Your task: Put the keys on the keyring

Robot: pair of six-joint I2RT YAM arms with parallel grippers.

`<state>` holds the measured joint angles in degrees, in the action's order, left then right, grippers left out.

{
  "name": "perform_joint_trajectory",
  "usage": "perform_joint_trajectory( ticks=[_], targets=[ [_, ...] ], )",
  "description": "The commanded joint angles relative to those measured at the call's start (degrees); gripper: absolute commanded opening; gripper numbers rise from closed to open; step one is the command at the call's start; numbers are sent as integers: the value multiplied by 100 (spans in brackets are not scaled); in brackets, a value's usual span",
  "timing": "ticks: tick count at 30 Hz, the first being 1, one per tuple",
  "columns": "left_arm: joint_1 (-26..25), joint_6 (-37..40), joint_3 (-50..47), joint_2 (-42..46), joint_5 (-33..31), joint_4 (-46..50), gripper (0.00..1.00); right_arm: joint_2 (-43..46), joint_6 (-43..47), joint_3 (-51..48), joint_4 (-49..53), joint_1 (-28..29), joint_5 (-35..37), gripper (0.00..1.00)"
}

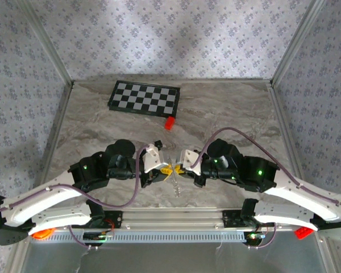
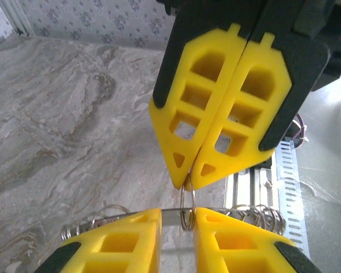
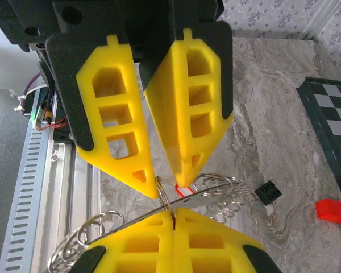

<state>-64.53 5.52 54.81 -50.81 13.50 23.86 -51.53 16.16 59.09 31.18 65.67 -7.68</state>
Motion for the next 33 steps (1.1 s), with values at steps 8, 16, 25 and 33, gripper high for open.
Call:
perform_joint_trajectory(
  ticks=[8,16,25,33],
  targets=[
    [-33,-21,78,-73,109,-265,15,13,76,192,-116,94,-47,0],
    [-33,98,65,-44,-5,-128,18,82,45,181,-150,94,-67,0],
    [-33,163,-34,56,39,-271,0,73,44,181,-222,100,-155,0],
    [-32,224,-423,526,38,-883,0,462,-114,-143,-401,95,-190,36]
  ],
)
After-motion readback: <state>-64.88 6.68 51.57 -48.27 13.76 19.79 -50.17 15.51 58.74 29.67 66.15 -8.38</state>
